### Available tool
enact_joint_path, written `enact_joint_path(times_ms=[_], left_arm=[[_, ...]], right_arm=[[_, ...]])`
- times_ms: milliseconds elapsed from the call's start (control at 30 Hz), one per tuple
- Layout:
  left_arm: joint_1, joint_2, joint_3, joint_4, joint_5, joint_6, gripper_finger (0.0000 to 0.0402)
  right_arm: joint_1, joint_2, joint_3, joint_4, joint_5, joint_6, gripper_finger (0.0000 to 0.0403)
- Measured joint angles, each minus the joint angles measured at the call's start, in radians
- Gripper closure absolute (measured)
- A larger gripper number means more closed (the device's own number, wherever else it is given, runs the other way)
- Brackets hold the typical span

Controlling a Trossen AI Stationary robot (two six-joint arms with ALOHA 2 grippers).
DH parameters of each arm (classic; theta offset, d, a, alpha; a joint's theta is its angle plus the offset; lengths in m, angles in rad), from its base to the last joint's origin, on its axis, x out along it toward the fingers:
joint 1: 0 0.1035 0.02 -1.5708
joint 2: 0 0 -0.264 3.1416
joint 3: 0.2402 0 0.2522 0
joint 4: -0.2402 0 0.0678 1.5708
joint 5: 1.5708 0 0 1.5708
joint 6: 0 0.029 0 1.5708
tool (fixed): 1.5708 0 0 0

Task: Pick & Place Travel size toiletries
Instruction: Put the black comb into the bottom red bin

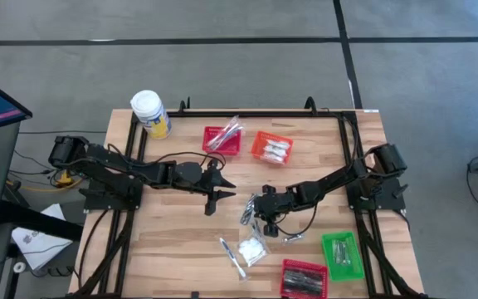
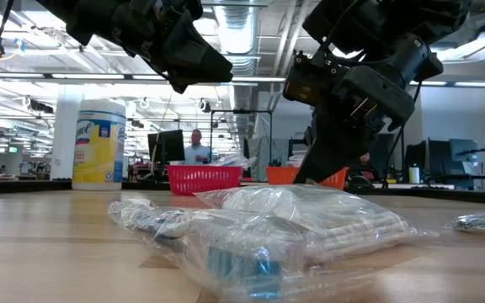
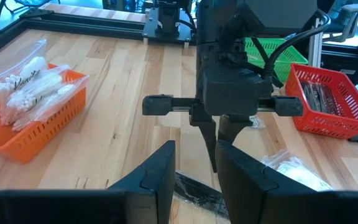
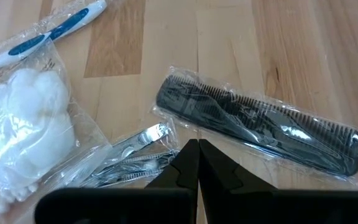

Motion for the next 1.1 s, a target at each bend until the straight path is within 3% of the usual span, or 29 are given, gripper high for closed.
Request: enact_joint_path(times_ms=[1100], left_arm=[[0.000,0.000,0.000,0.000,0.000,0.000,0.0293]], right_arm=[[0.002,0.000,0.000,0.003,0.020,0.038,0.0403]])
